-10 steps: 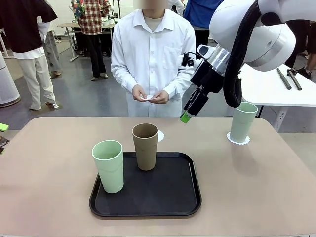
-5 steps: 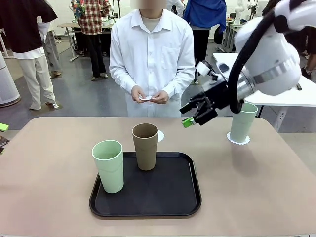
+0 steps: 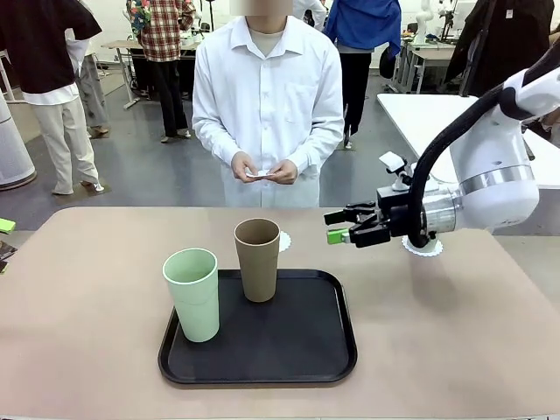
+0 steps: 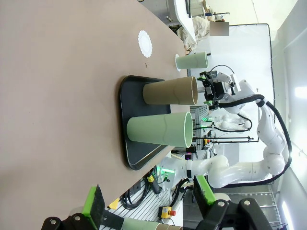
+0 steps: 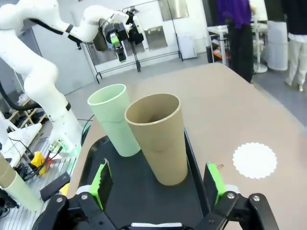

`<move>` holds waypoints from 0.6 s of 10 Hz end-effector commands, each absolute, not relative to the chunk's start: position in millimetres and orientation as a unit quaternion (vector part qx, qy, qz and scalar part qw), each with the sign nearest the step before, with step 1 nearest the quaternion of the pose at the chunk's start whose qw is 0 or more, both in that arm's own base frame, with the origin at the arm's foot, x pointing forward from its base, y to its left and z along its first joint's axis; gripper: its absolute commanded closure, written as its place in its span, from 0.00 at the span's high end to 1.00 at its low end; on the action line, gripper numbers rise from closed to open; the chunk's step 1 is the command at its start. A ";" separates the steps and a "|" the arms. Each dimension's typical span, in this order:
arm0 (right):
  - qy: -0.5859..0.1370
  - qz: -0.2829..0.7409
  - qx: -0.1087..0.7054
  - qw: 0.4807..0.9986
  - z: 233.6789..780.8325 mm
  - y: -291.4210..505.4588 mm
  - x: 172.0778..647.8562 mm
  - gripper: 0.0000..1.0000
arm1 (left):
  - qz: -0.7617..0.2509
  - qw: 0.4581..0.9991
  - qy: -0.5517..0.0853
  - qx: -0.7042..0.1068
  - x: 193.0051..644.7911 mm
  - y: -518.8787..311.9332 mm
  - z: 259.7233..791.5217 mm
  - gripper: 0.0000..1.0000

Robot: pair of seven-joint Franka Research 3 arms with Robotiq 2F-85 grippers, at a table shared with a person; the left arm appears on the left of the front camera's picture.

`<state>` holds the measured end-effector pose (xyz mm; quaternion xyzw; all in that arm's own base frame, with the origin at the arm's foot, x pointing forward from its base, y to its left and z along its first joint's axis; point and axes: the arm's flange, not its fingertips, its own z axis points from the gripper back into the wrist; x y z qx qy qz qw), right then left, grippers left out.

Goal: Place coasters on the table and set cups on them.
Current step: Take one Reusable plastic cup from the Flat Tray and place it on a coaster set by the human.

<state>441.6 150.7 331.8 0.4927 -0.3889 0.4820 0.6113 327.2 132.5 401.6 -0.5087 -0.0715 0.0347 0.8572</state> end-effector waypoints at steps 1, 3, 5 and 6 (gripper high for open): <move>-0.426 0.502 0.486 0.575 320.3 162.4 433.9 1.00 | 0.036 0.854 -0.075 -0.514 327.1 133.1 403.0 1.00; -0.448 0.537 0.463 0.544 310.4 173.3 437.5 1.00 | 0.036 0.854 -0.075 -0.514 327.1 133.1 403.0 1.00; -0.423 0.527 0.475 0.564 321.6 168.8 433.0 1.00 | 0.036 0.854 -0.075 -0.514 327.1 133.1 403.0 1.00; -0.423 0.527 0.475 0.564 321.6 168.8 433.0 1.00 | 0.036 0.854 -0.075 -0.514 327.1 133.1 403.0 1.00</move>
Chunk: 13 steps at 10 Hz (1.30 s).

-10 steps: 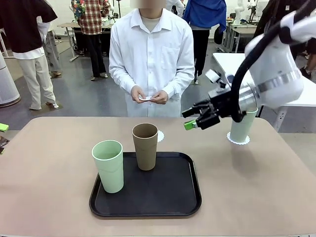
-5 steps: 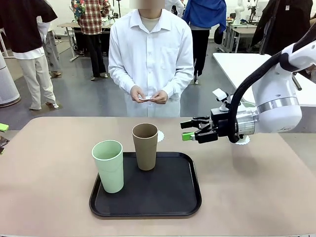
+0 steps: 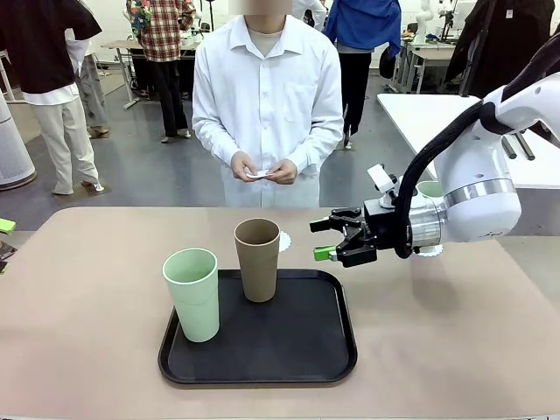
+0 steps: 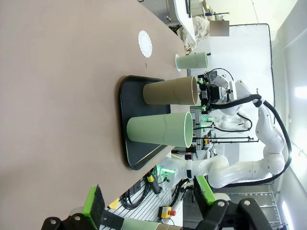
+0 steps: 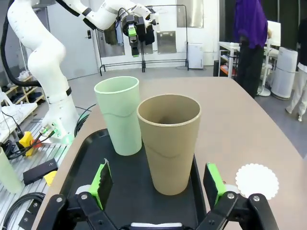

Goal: Place coasters on the table and set cups on them.
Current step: Take one Reusable plastic cup from the Flat Tray and place it on a coaster set by the human.

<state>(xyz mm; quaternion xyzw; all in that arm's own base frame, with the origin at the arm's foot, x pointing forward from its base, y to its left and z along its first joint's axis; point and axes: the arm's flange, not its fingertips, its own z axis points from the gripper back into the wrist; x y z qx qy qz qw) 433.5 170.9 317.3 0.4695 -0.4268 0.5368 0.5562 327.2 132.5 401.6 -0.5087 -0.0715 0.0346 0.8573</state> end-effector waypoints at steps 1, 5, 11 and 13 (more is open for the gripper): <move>-0.423 0.527 0.475 0.564 321.6 168.8 433.0 1.00 | 0.036 0.854 -0.075 -0.514 327.1 133.1 403.0 1.00; -0.422 0.557 0.475 0.535 314.3 172.6 440.3 1.00 | 0.036 0.854 -0.075 -0.514 327.1 133.1 403.0 1.00; -0.411 0.535 0.466 0.573 270.7 193.2 447.0 1.00 | 0.036 0.854 -0.075 -0.514 327.1 133.1 403.0 1.00; -0.400 0.536 0.469 0.577 258.4 206.0 451.3 1.00 | 0.036 0.854 -0.075 -0.514 327.1 133.1 403.0 1.00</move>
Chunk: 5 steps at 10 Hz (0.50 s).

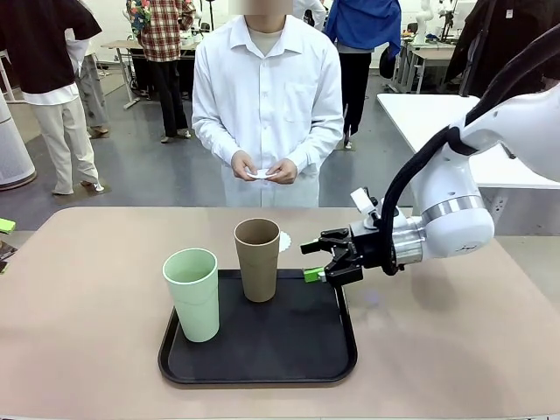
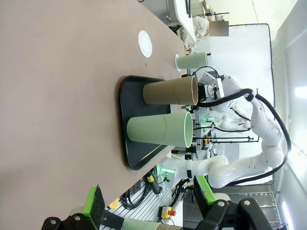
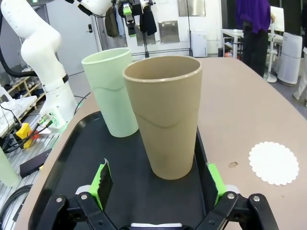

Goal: Place coasters on the table and set cups on them.
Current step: Take one Reusable plastic cup from the Flat Tray and place it on a coaster set by the human.

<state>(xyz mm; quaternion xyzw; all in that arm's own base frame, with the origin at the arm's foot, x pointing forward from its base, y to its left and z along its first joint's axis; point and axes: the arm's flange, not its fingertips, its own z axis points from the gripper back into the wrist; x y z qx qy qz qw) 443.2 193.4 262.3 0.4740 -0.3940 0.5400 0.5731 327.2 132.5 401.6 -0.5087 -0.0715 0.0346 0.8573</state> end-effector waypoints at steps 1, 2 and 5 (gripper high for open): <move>-0.397 0.542 0.470 0.573 253.4 213.6 452.7 1.00 | 0.036 0.854 -0.075 -0.514 327.1 133.1 403.0 1.00; -0.395 0.547 0.472 0.568 250.1 221.1 454.8 1.00 | 0.036 0.854 -0.075 -0.514 327.1 133.1 403.0 1.00; -0.395 0.562 0.474 0.551 248.7 236.6 461.1 1.00 | 0.036 0.854 -0.075 -0.514 327.1 133.1 403.0 1.00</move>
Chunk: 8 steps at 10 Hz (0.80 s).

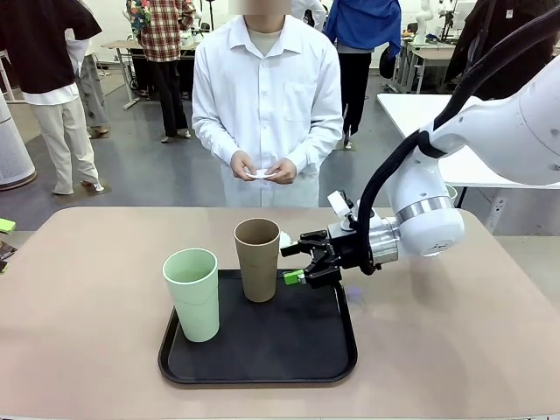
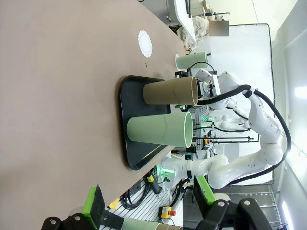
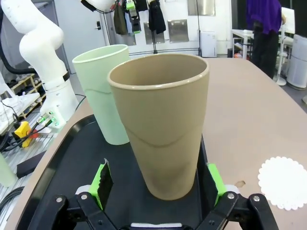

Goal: Place coasters on the table and set cups on them.
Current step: Take one Reusable plastic cup from the Flat Tray and place it on a coaster set by the human.

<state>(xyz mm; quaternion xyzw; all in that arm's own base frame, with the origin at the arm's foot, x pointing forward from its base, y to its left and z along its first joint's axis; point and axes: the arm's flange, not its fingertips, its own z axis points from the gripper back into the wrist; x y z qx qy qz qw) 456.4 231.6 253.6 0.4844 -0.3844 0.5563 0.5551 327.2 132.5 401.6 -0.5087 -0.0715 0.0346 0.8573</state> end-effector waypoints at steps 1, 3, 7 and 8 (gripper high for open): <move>-0.391 0.565 0.477 0.548 248.5 240.7 463.2 1.00 | 0.036 0.854 -0.075 -0.514 327.1 133.1 403.0 1.00; -0.384 0.569 0.480 0.546 246.8 247.3 466.0 1.00 | 0.036 0.854 -0.075 -0.514 327.1 133.1 403.0 1.00; -0.376 0.576 0.486 0.539 243.8 256.2 468.0 1.00 | 0.036 0.854 -0.075 -0.514 327.1 133.1 403.0 1.00; -0.375 0.578 0.486 0.538 243.0 258.3 468.6 1.00 | 0.036 0.854 -0.075 -0.514 327.1 133.1 403.0 1.00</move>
